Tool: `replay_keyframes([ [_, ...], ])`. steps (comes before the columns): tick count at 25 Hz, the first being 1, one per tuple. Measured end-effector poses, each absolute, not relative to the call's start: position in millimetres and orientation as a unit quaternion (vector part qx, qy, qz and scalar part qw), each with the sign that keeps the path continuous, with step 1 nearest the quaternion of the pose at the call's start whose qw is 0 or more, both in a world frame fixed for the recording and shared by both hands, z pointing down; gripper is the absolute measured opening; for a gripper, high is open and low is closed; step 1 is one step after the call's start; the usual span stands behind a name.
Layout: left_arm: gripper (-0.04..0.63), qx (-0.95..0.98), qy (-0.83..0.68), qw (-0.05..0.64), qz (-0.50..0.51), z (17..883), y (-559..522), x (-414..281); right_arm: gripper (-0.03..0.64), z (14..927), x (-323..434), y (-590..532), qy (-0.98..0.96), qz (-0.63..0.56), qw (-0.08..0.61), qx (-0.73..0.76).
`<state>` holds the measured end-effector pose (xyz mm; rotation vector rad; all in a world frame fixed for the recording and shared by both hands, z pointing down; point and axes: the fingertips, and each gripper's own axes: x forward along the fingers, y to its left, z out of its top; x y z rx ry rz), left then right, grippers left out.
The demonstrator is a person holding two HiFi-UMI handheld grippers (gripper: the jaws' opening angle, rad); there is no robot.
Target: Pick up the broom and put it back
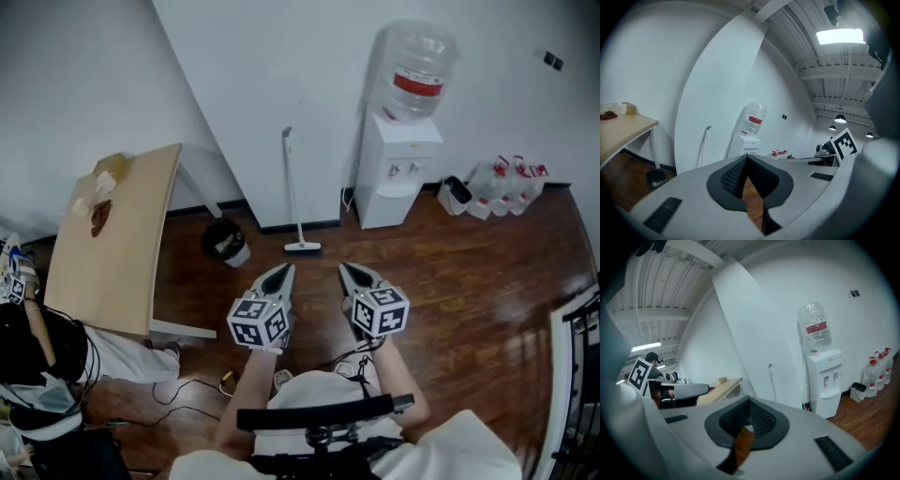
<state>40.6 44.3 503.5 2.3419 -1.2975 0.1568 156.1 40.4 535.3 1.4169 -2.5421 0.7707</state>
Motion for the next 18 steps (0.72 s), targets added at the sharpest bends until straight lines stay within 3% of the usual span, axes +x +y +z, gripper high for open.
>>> replay_keyframes([
  [18,-0.011,0.865,-0.455,0.207,0.046,474.5,58.4,-25.3,0.012,501.5,91.4,59.0,-0.839,0.225,0.071,0.491],
])
